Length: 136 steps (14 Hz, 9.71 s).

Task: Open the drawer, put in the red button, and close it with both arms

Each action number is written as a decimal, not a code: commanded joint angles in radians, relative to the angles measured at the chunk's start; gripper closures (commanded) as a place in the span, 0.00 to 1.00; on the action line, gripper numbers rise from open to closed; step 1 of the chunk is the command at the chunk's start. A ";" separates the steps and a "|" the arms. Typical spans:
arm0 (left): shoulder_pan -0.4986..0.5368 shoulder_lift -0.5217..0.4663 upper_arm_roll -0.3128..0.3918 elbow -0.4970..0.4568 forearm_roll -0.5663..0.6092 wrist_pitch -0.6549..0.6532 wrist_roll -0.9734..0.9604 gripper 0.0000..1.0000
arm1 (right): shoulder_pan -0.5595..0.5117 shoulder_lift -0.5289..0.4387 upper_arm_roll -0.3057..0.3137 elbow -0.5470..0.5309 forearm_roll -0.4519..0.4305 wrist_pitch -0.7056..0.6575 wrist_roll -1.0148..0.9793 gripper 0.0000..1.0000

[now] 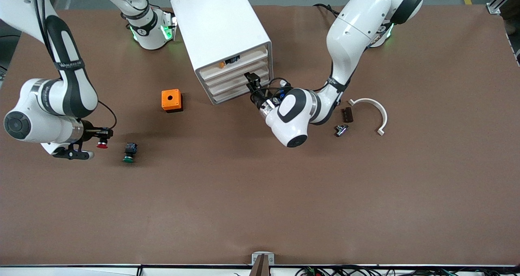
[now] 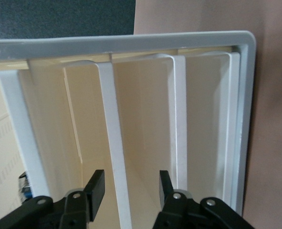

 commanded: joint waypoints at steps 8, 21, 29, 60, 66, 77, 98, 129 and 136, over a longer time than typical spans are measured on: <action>-0.039 0.011 0.005 0.018 -0.057 -0.014 -0.032 0.57 | 0.276 -0.185 -0.001 0.189 0.009 -0.421 0.468 0.96; 0.084 0.020 0.013 0.025 -0.069 -0.016 -0.010 1.00 | 0.694 -0.157 -0.001 0.277 0.147 -0.357 1.321 1.00; 0.159 0.029 0.018 0.025 -0.068 -0.005 0.088 0.81 | 0.829 -0.065 -0.001 0.237 0.223 -0.096 1.594 1.00; 0.263 -0.074 0.190 0.140 0.201 0.015 0.829 0.00 | 0.728 -0.016 -0.007 0.424 0.278 -0.348 1.652 0.00; 0.142 -0.120 0.186 0.139 0.446 0.120 0.907 0.00 | 0.535 -0.080 -0.012 0.520 0.238 -0.600 0.997 0.00; -0.137 -0.178 0.176 0.114 0.740 0.292 1.211 0.00 | 0.247 -0.293 -0.012 0.372 0.120 -0.620 0.288 0.00; -0.197 -0.180 -0.034 0.035 0.776 0.289 1.188 0.00 | 0.077 -0.464 -0.015 0.245 0.031 -0.508 0.067 0.00; 0.447 -0.523 -0.087 0.035 1.107 0.130 1.502 0.00 | 0.054 -0.422 -0.013 0.371 0.023 -0.459 -0.045 0.00; 0.630 -0.675 -0.088 0.036 1.097 0.020 1.950 0.00 | 0.057 -0.422 -0.013 0.371 0.025 -0.462 -0.047 0.00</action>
